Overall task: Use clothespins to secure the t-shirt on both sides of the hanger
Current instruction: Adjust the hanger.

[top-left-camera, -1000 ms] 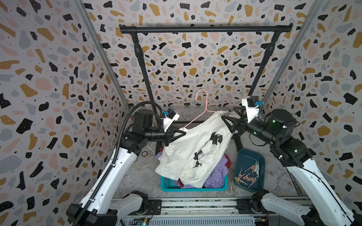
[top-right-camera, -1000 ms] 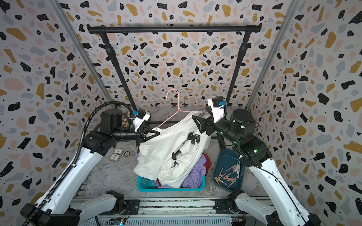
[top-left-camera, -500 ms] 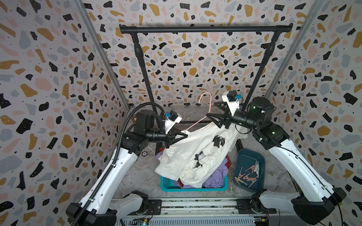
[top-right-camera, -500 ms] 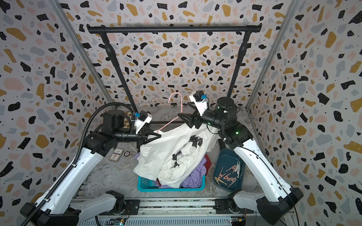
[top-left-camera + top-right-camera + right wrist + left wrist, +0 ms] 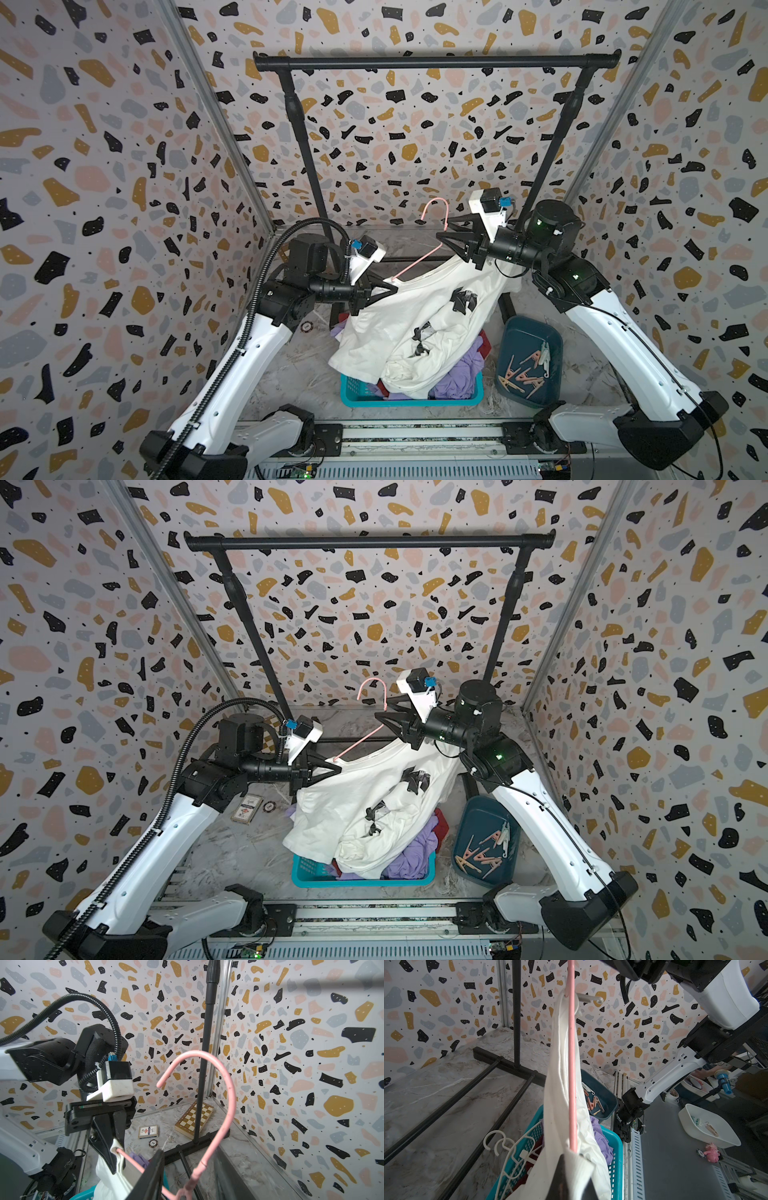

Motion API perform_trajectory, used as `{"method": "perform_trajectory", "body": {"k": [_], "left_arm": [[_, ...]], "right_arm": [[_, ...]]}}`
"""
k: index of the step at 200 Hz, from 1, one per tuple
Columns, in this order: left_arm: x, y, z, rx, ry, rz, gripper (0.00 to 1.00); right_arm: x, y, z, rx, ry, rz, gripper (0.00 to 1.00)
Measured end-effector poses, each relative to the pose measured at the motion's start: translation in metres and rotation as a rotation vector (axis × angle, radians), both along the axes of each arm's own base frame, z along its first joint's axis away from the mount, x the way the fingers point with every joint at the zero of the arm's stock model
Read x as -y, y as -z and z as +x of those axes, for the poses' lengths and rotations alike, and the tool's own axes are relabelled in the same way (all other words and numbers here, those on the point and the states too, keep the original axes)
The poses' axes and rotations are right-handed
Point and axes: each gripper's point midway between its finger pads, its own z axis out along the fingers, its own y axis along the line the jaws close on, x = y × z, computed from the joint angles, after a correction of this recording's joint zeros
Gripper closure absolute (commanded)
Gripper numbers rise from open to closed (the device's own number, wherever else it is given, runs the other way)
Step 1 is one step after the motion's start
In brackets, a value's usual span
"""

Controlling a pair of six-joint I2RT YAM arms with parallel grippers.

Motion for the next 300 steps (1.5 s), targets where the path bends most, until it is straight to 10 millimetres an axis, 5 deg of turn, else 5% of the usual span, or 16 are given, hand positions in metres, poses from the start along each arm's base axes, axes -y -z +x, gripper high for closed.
{"method": "perform_trajectory", "body": {"k": [60, 98, 115, 140, 239, 300], "left_arm": [[0.0, 0.001, 0.001, 0.012, -0.002, 0.007, 0.98], [0.0, 0.003, 0.005, 0.022, -0.011, 0.015, 0.63], [0.0, 0.002, 0.004, 0.026, -0.009, 0.015, 0.34], [0.0, 0.003, 0.005, 0.026, -0.015, 0.018, 0.2], [-0.022, -0.006, 0.02, 0.109, -0.128, 0.04, 0.22], [-0.022, -0.001, 0.031, 0.116, -0.14, 0.049, 0.29]], "right_arm": [[-0.002, -0.003, 0.0, 0.001, -0.015, 0.013, 0.96], [-0.003, -0.004, -0.002, 0.007, -0.024, 0.026, 1.0], [-0.003, 0.002, 0.0, 0.004, -0.021, 0.018, 1.0], [-0.002, 0.005, 0.003, 0.006, -0.016, 0.014, 1.0], [0.038, 0.005, 0.029, -0.045, 0.035, 0.035, 1.0], [0.041, 0.006, 0.009, -0.033, -0.061, 0.046, 1.0]]}}
